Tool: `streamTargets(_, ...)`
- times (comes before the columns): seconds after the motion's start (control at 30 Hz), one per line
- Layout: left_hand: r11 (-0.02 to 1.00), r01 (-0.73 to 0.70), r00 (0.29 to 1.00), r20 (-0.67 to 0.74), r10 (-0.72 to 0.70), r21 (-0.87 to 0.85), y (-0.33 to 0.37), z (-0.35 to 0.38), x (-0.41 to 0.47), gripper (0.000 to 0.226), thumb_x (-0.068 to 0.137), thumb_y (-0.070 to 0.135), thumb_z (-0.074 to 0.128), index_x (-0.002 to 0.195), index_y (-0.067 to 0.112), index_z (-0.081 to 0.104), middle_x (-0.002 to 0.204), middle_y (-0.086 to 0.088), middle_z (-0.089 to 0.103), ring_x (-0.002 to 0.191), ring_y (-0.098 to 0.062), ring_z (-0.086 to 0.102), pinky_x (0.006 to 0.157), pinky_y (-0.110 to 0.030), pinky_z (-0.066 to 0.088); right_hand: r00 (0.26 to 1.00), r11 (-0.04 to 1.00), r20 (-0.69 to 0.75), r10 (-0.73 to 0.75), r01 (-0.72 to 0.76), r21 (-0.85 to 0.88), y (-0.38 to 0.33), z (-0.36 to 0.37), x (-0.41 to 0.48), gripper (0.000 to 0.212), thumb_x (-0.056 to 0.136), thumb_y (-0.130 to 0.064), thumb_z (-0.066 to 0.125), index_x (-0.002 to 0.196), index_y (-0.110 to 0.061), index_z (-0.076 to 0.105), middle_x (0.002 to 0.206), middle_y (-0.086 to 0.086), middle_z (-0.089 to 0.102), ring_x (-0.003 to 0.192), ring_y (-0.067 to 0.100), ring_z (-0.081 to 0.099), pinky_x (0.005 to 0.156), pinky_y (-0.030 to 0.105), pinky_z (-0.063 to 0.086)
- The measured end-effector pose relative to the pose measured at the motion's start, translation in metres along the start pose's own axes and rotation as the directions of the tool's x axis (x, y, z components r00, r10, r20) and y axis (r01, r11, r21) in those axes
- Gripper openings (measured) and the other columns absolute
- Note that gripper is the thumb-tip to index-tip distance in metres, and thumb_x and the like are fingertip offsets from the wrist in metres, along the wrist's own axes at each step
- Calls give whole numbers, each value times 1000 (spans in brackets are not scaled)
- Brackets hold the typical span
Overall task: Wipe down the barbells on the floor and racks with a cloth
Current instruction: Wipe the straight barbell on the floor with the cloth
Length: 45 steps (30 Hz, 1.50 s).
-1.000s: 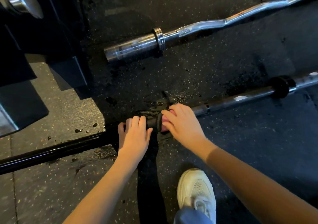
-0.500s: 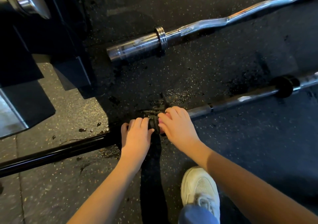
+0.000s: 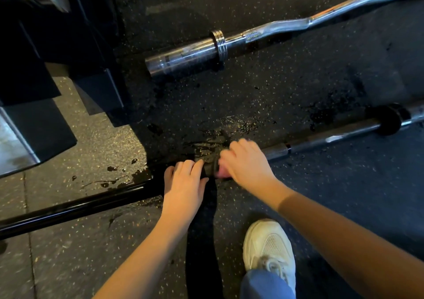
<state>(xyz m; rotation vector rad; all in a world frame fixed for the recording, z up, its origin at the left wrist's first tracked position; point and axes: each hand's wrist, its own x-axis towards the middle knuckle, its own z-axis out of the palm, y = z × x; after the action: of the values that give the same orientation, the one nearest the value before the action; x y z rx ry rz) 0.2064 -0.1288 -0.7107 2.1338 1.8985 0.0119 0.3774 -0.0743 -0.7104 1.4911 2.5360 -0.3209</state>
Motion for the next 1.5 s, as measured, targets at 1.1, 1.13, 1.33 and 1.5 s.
streamTargets(1.1, 1000, 27, 994, 107, -26, -11, -3, -6, 5, 43, 85, 31, 70, 123, 11, 63, 103, -6, 63, 97, -28, 57, 87, -46, 45, 888, 848, -119, 444, -373, 377, 27, 2, -24, 33, 98, -23, 40, 106, -6, 67, 105, 15, 59, 99, 34, 53, 84, 43, 42)
streamTargets(1.13, 1000, 25, 995, 101, -24, -5, -2, -6, 4, 43, 85, 30, 70, 122, 11, 64, 102, -6, 63, 96, -28, 57, 86, -46, 44, 860, 821, -111, 497, -426, 379, 31, -1, -12, 37, 96, -25, 36, 105, -4, 66, 98, 17, 62, 93, 37, 55, 77, 42, 43)
streamTargets(1.33, 1000, 5, 991, 134, 0, -31, -4, -5, 9, 42, 85, 27, 70, 122, 9, 62, 102, -9, 61, 96, -31, 55, 86, -49, 45, 945, 910, -114, 306, -255, 327, 5, -2, -15, 34, 95, -38, 46, 114, -14, 61, 116, 9, 59, 108, 27, 51, 93, 42, 43)
streamTargets(1.5, 1000, 5, 993, 116, -3, -23, -5, 0, 9, 40, 81, 24, 73, 117, 7, 63, 97, -10, 60, 92, -33, 56, 82, -50, 47, 967, 978, -184, 174, -148, 147, 8, 5, -4, 29, 96, -33, 47, 86, -15, 67, 81, 4, 63, 77, 26, 57, 69, 37, 46)
